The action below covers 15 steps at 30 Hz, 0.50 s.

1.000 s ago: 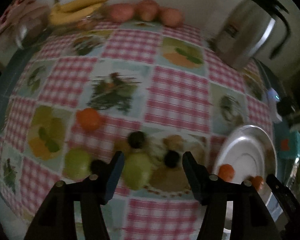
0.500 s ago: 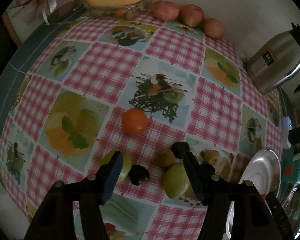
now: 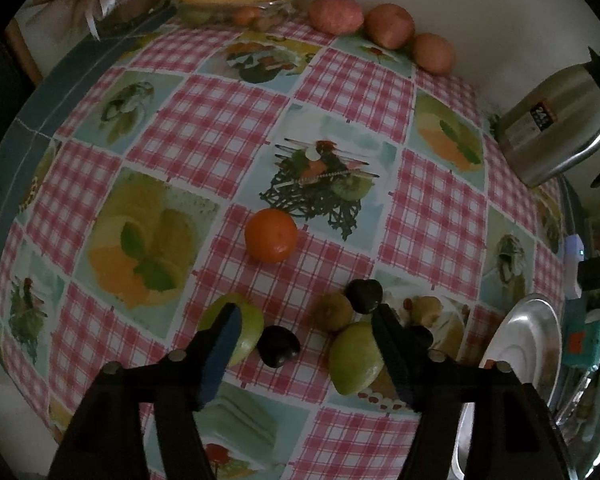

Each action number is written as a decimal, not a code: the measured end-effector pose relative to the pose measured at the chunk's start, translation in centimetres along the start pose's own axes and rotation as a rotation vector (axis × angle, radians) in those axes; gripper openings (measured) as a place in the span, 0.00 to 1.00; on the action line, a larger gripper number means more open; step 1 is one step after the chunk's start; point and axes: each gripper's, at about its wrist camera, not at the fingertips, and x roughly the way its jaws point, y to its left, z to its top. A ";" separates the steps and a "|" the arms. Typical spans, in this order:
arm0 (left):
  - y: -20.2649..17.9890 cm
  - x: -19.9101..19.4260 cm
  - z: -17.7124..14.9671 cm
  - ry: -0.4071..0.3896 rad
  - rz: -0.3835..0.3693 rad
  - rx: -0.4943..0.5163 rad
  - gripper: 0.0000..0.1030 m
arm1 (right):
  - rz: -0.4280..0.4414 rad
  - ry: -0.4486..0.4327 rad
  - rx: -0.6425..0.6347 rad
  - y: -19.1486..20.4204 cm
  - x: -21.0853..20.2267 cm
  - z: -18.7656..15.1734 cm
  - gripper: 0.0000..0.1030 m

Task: Organize fruits
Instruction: 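Move both open tools back toward the fruit cluster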

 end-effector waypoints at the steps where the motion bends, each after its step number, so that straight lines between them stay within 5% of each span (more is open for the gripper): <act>1: 0.1 0.1 0.0 0.000 0.002 -0.005 0.77 | -0.001 0.002 0.001 0.0 0.1 0.0 0.49; 3: 0.2 0.2 0.0 0.004 0.004 -0.009 0.78 | 0.001 0.010 0.000 0.0 0.3 0.0 0.59; 7: 0.4 0.7 -0.1 0.016 0.022 -0.012 0.91 | 0.014 0.018 -0.008 0.1 0.7 -0.1 0.61; 9: 0.6 0.9 -0.1 0.020 0.026 -0.012 0.93 | 0.015 0.020 -0.011 0.2 0.9 -0.1 0.74; 15: 0.6 1.0 -0.2 0.021 0.017 -0.011 0.99 | 0.028 0.011 -0.022 0.5 1.1 -0.3 0.83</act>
